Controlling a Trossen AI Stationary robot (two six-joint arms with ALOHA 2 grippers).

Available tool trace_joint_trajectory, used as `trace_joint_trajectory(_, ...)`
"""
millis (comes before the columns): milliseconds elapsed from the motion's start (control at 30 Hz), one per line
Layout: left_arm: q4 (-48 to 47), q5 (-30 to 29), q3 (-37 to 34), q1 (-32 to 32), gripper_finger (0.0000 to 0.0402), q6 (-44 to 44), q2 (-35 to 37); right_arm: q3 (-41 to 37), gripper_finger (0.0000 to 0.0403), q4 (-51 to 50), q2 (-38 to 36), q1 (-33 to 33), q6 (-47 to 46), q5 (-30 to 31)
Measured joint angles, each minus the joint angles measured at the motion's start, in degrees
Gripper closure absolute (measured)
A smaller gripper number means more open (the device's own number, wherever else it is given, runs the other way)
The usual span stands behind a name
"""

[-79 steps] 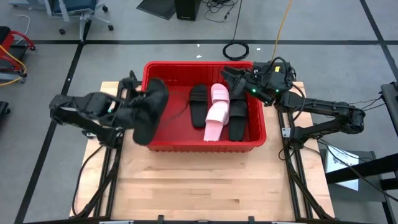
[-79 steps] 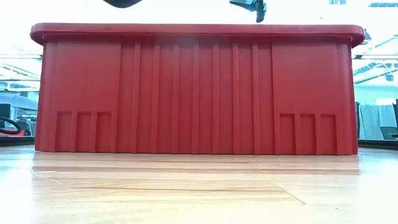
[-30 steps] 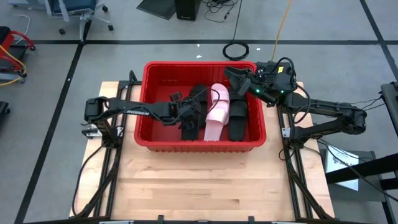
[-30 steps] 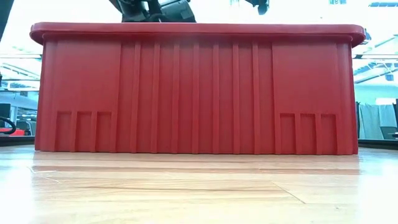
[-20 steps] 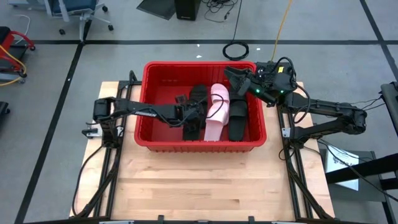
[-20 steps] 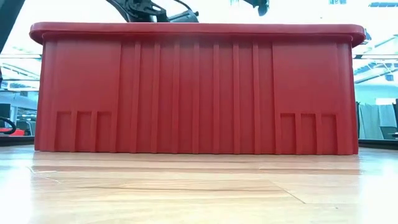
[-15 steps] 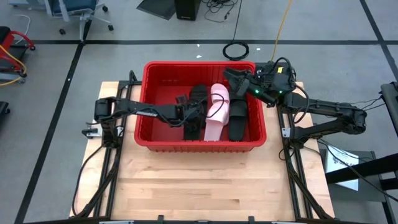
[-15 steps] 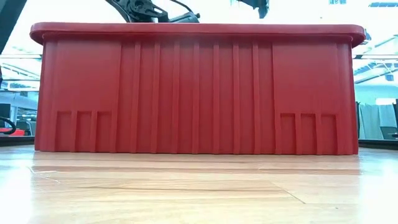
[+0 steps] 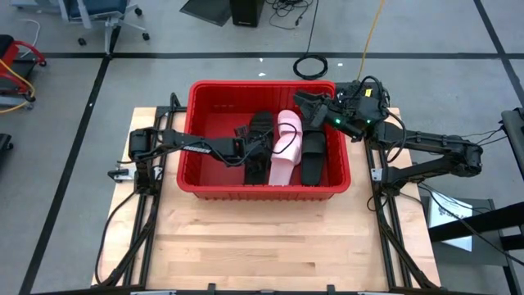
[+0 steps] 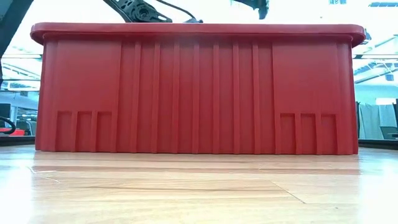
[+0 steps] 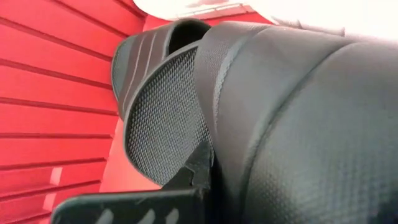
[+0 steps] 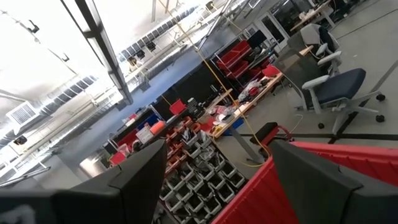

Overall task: Pick and place slides into bin
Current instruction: Put the black slide into the red container

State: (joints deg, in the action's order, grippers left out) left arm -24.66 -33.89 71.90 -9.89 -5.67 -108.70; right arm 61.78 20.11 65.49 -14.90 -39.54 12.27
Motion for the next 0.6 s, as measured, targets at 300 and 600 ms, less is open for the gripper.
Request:
trace_joint_trajectory(300,1.4,0.0,0.0,-0.1,0.0378,-0.5,0.0,0.0,0.0122,-0.3,0.0,0.0,0.2,0.1)
trace_joint_trajectory(600,0.7,0.4,0.0,0.3,0.0352,-2.3,0.0,0.0,0.0122,-0.4,0.0,0.0,1.4,0.1)
